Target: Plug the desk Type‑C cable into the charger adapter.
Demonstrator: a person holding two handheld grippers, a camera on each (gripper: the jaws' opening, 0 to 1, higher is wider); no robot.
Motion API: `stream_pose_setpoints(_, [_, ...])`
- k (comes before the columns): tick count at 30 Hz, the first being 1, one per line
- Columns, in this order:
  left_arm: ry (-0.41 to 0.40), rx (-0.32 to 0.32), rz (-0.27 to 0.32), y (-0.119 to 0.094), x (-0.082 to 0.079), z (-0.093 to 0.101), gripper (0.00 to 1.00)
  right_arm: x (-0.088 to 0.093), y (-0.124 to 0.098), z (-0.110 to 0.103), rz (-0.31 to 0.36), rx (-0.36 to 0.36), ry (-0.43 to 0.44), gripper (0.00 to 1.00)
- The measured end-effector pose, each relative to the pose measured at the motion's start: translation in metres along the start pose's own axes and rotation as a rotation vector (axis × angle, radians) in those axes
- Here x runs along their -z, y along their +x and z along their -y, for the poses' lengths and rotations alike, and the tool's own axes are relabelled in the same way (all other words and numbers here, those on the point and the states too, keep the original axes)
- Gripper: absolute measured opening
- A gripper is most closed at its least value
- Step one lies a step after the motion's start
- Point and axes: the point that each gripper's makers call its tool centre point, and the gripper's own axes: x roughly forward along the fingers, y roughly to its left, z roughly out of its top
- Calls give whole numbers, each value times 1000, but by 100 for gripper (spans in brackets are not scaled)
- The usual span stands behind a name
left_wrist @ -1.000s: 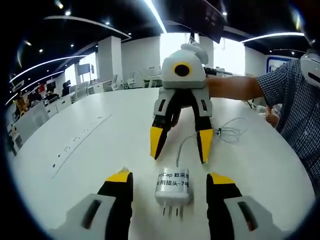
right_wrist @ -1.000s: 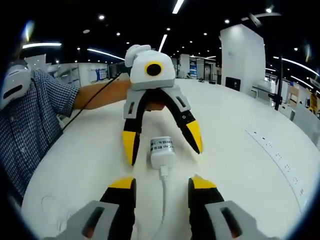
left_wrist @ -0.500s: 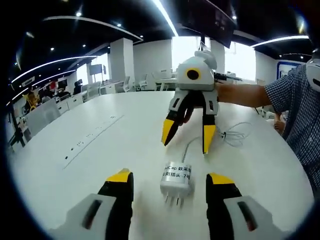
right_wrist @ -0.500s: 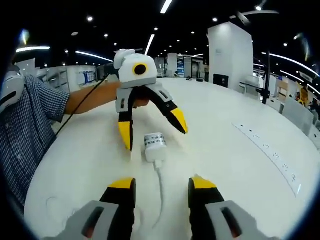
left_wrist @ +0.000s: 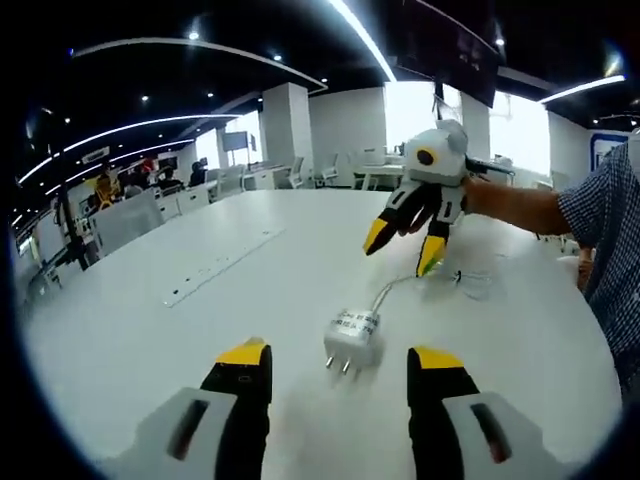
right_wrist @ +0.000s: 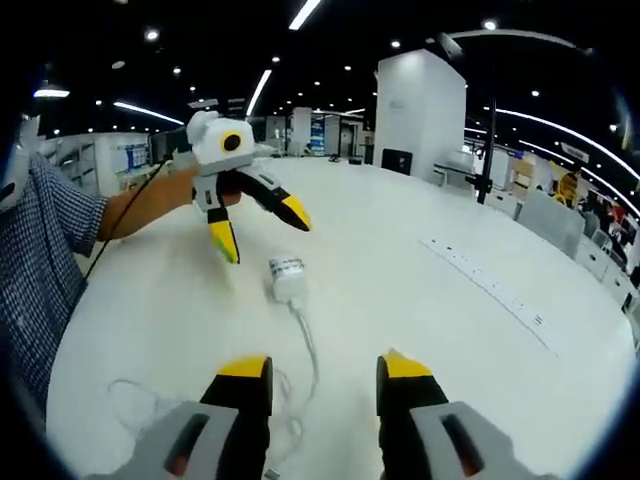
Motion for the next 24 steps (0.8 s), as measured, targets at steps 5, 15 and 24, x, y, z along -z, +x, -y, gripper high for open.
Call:
stream_pose_setpoints(5, [-88,-129,10,-18,2,-4,52,4,-15,3,24,72,72,43])
stream_pose_setpoints(15, [-180,-279,85,-56,1,-1,50,16,-56,17,69,214,163,41])
stream_pose_setpoints(24, [-277,-360,77,-85,16,11,49,39,-87,4,26,300,172,41])
